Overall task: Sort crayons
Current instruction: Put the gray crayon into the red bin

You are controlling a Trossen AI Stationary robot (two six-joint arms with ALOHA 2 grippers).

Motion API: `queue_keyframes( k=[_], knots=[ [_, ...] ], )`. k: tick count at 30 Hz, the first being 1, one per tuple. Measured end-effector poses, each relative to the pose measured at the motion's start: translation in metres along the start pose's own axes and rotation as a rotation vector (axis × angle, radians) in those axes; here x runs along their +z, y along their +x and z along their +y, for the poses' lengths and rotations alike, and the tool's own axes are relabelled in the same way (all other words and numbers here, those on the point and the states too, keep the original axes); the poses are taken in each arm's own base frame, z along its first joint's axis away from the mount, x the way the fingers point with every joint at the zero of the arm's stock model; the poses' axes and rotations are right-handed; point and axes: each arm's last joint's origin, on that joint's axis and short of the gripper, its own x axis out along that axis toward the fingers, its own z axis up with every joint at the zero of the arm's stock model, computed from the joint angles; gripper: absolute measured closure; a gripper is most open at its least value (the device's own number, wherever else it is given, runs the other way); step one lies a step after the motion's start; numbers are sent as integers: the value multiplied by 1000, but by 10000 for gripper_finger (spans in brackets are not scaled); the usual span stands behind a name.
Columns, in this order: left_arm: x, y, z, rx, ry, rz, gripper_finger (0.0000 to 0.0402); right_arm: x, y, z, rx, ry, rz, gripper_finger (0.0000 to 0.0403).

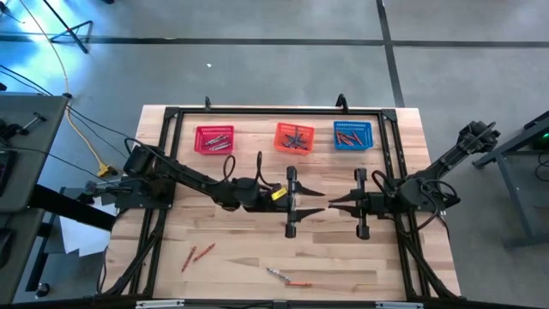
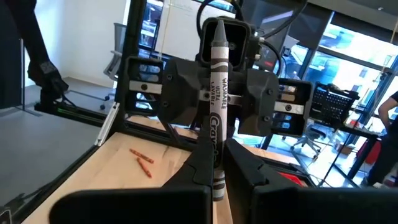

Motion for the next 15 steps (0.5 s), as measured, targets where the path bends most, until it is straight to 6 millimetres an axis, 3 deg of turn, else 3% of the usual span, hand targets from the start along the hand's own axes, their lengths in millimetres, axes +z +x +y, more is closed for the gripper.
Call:
queue_keyframes(
  k=[15],
  knots=[
    [1,0,-1,-25,-25,-16,231,-1,4,-6,-30,4,1,396]
  ],
)
